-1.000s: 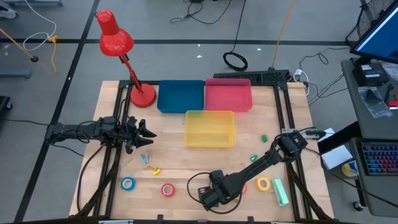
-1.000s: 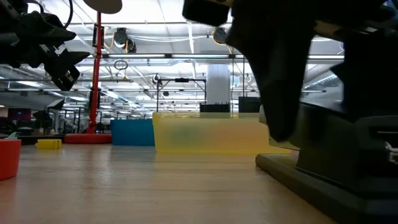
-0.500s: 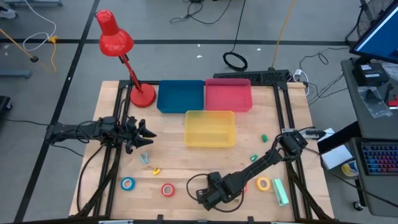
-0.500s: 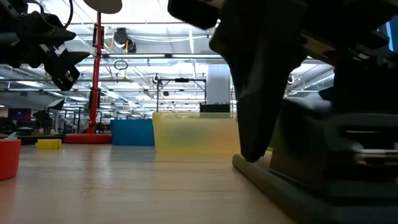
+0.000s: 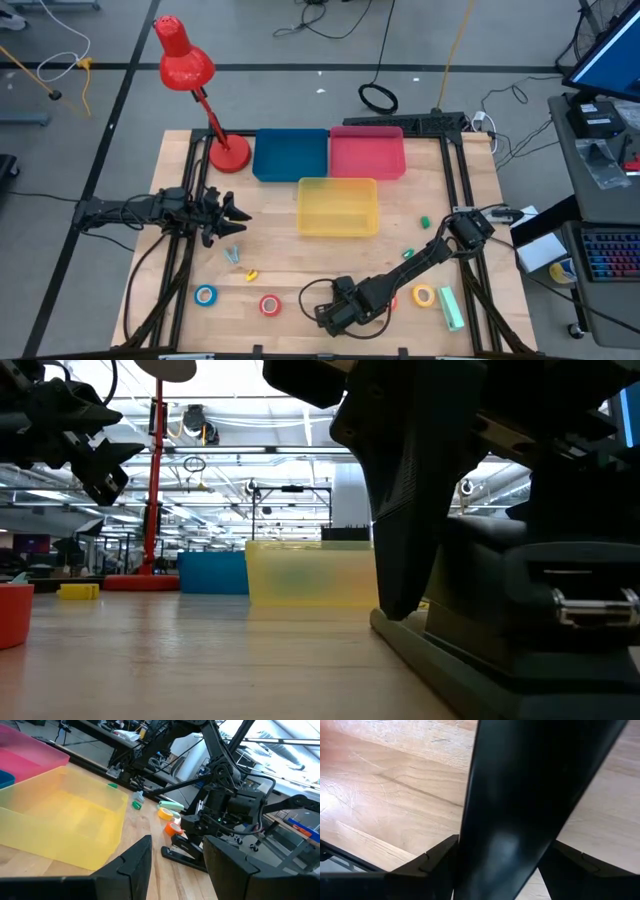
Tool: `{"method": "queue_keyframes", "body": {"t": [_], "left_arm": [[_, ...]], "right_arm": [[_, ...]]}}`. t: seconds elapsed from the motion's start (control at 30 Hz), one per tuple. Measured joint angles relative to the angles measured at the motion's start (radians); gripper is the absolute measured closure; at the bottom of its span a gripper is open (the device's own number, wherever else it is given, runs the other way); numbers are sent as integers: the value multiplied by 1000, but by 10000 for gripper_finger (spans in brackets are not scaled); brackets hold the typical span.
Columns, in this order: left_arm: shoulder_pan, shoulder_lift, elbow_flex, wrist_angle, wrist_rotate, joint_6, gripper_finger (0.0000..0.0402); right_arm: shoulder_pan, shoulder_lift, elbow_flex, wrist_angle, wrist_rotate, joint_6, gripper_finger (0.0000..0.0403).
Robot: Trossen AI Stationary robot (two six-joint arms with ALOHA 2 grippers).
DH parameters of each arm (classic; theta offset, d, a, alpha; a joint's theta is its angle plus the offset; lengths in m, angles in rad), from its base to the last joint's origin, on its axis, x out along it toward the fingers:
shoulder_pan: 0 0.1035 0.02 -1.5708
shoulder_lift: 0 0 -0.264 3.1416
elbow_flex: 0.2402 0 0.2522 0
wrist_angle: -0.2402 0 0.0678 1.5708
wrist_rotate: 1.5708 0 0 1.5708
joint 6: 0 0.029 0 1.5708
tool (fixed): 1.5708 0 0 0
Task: Pick and place Stapler, Stapler remover, tape
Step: Put the black stapler into the blue bin
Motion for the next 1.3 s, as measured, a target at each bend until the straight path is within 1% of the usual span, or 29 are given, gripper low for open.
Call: {"method": "queue_keyframes", "body": {"t": [0.1,0.17,0.4,0.6,0.7,0.8,0.97,1.17,1.3], "left_arm": [[0,0,0,0,0,2,224],[0,0,0,0,0,2,224],[0,0,0,0,0,17,224],[0,0,0,0,0,17,224],[0,0,0,0,-1,17,224],[0,0,0,1,-1,17,224],[0,0,0,6,0,17,224],[0,0,-1,17,-3,17,224],[0,0,-1,22,-25,9,224]], "right_arm": [[-4,1,0,-11,-2,32,171],[-7,1,0,-15,-4,37,185],[-18,-9,-2,-16,-47,4,256],[-33,-48,-5,-15,-34,-19,266],[-46,-86,-5,-9,7,-29,267],[-59,-132,-5,18,44,-65,276],[-95,-222,-4,43,146,-146,283],[-165,-320,-3,37,272,-303,281],[-243,-368,-3,38,294,-453,281]]}}
